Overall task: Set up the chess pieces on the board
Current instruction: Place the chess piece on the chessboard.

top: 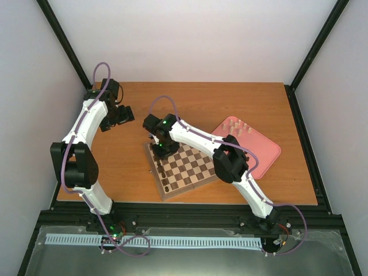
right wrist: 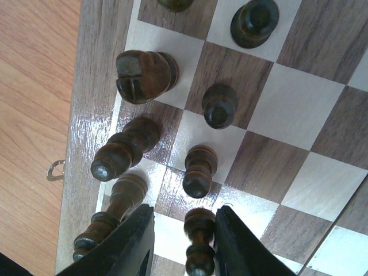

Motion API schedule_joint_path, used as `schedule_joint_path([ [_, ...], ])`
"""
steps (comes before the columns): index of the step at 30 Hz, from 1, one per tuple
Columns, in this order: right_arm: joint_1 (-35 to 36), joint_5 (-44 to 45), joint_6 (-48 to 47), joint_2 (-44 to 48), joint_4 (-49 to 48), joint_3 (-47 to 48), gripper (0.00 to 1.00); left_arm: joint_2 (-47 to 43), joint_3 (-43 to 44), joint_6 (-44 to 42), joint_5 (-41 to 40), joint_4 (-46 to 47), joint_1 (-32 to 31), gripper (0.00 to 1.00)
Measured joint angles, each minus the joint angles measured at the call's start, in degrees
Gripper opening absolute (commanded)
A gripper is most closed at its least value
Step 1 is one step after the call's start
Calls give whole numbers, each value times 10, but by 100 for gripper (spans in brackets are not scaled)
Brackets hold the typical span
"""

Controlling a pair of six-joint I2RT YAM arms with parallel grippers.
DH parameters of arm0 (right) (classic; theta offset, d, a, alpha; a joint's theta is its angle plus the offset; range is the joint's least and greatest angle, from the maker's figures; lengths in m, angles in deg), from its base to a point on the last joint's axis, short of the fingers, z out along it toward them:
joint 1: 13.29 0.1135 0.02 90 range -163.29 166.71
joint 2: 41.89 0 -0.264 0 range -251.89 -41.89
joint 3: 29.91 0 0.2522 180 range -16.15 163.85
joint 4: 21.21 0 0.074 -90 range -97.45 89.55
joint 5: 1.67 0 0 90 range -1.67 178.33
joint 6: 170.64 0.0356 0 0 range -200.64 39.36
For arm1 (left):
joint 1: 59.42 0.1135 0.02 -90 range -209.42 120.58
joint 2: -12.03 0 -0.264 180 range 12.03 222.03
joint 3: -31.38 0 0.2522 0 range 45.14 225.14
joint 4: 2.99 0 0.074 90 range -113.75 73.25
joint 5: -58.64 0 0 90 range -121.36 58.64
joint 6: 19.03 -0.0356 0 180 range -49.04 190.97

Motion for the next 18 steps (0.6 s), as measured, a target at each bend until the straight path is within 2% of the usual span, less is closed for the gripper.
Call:
schedule_joint_path([
  [18, -2, 0, -2, -1, -2, -1, 36, 0, 0, 0, 0, 0, 0, 100],
])
